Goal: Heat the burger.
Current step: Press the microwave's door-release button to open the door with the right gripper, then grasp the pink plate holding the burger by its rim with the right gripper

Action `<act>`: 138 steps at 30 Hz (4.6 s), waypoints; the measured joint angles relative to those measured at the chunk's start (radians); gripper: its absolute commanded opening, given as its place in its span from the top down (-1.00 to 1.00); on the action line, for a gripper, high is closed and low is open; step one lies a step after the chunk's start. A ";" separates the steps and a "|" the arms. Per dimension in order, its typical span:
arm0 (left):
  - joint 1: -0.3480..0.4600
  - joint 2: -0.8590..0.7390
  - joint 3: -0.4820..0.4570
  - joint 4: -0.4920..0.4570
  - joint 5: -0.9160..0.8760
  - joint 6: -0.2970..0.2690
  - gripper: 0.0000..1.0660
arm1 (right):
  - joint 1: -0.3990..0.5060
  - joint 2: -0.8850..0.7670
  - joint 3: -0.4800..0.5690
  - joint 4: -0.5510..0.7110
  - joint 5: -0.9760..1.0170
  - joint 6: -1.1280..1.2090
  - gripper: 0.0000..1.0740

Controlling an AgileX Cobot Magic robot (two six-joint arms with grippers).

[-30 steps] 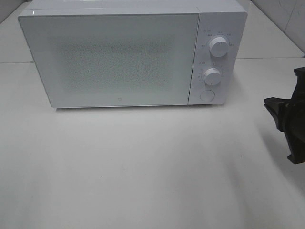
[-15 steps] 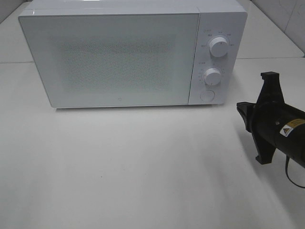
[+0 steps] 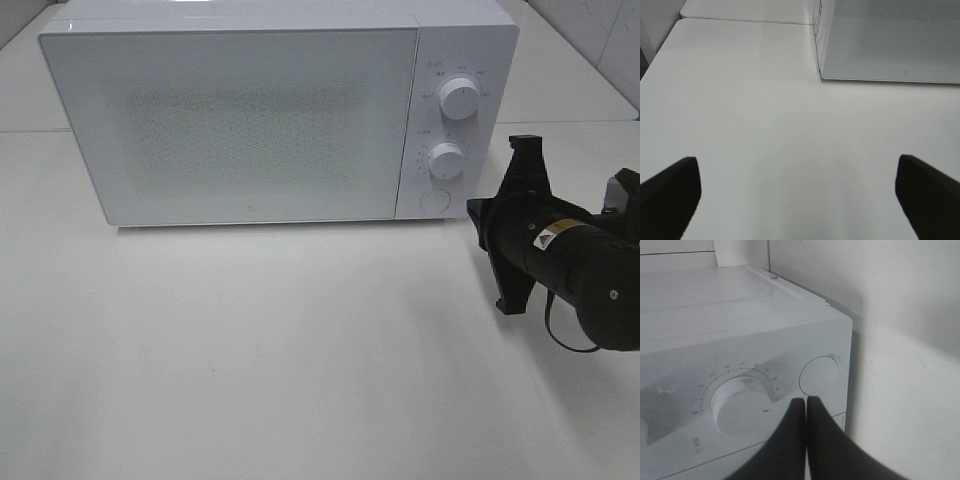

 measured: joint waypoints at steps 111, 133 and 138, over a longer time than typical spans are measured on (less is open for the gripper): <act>0.000 0.000 0.000 0.001 0.000 0.000 -0.84 | -0.035 0.186 -0.314 0.035 0.215 -0.031 1.00; 0.000 0.000 0.000 0.001 0.000 0.000 -0.84 | -0.051 -0.117 -0.189 -0.254 0.573 -0.211 1.00; 0.000 0.000 0.000 0.001 0.000 0.000 -0.84 | -0.051 -0.205 -0.189 -0.274 0.695 -0.438 1.00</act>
